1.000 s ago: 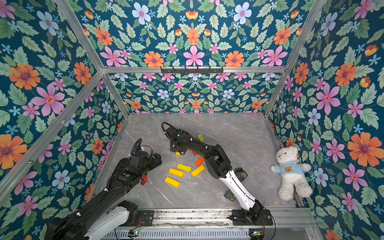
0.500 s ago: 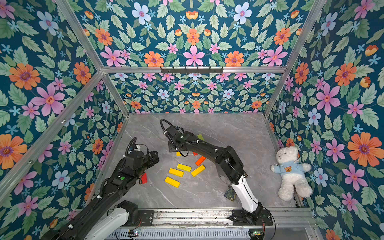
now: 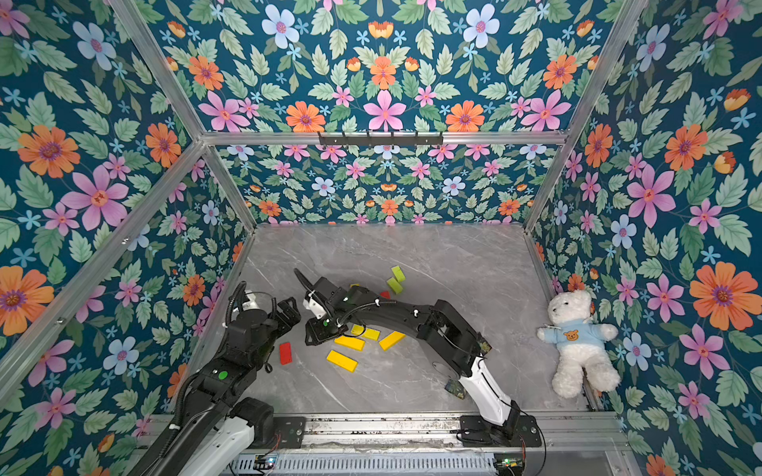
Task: Assemble the letter h with building blocks
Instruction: Adjust the building block at the center of the board.
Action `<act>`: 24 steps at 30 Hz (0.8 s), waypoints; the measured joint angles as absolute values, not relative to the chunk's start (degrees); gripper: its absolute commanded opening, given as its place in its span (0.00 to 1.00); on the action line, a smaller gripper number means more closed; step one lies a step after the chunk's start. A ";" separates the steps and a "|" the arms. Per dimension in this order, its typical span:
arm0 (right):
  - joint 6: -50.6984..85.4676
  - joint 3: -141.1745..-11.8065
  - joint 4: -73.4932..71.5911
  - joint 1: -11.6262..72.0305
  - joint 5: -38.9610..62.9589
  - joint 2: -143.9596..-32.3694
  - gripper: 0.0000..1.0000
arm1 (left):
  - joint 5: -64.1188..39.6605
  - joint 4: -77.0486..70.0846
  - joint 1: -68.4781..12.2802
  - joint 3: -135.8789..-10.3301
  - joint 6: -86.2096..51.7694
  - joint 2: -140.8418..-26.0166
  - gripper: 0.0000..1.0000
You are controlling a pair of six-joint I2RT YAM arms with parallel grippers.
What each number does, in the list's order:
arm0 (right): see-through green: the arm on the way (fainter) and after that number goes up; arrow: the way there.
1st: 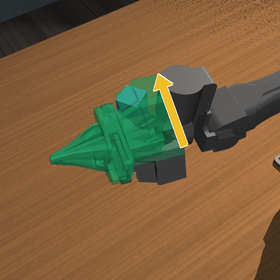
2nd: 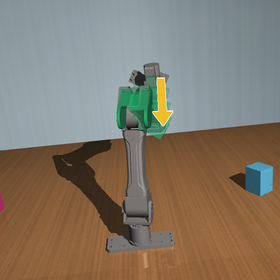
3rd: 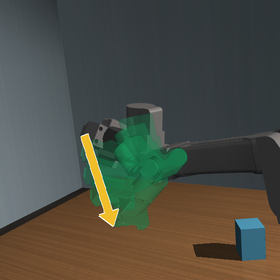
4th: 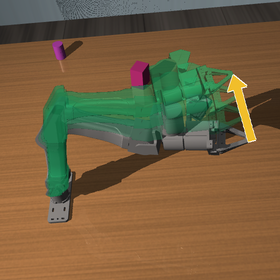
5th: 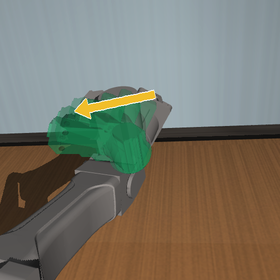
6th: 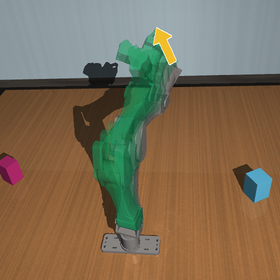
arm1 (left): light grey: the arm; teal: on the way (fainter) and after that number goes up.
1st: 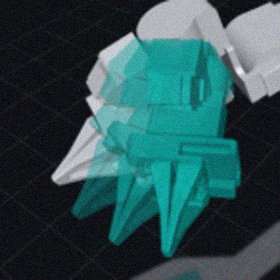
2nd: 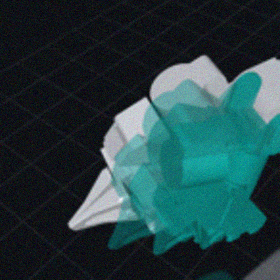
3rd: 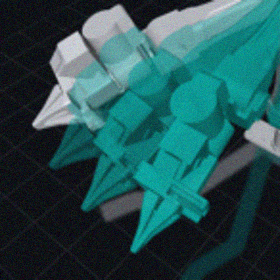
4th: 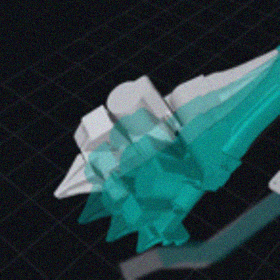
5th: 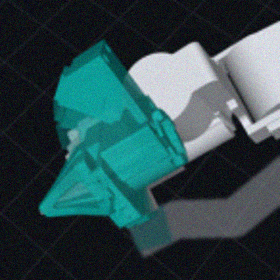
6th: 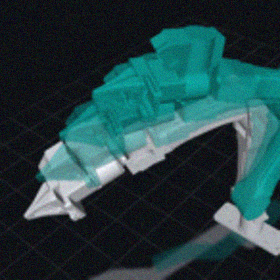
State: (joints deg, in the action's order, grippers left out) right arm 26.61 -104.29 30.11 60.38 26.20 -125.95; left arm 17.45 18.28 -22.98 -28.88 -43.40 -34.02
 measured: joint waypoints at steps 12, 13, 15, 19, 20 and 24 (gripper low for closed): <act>24.36 -103.26 37.12 61.65 24.95 -129.93 0.44 | 17.76 19.77 -22.98 -29.12 -43.42 -34.48 1.00; 24.27 -102.83 37.60 61.58 24.05 -129.84 0.44 | 17.58 19.77 -22.98 -29.10 -43.46 -34.54 1.00; 24.32 -100.95 37.87 61.30 20.93 -129.12 0.44 | 16.91 19.49 -22.98 -28.69 -43.57 -34.76 1.00; 24.97 -94.96 37.12 60.66 17.10 -125.16 0.50 | 14.20 18.28 -22.98 -26.55 -43.55 -36.25 1.00; 24.95 -93.49 36.47 60.64 16.40 -123.85 0.51 | 13.50 17.98 -23.00 -26.13 -43.55 -36.73 1.00; 24.95 -91.02 35.09 59.86 14.24 -121.43 0.51 | 11.53 16.73 -23.00 -24.71 -43.62 -38.26 1.00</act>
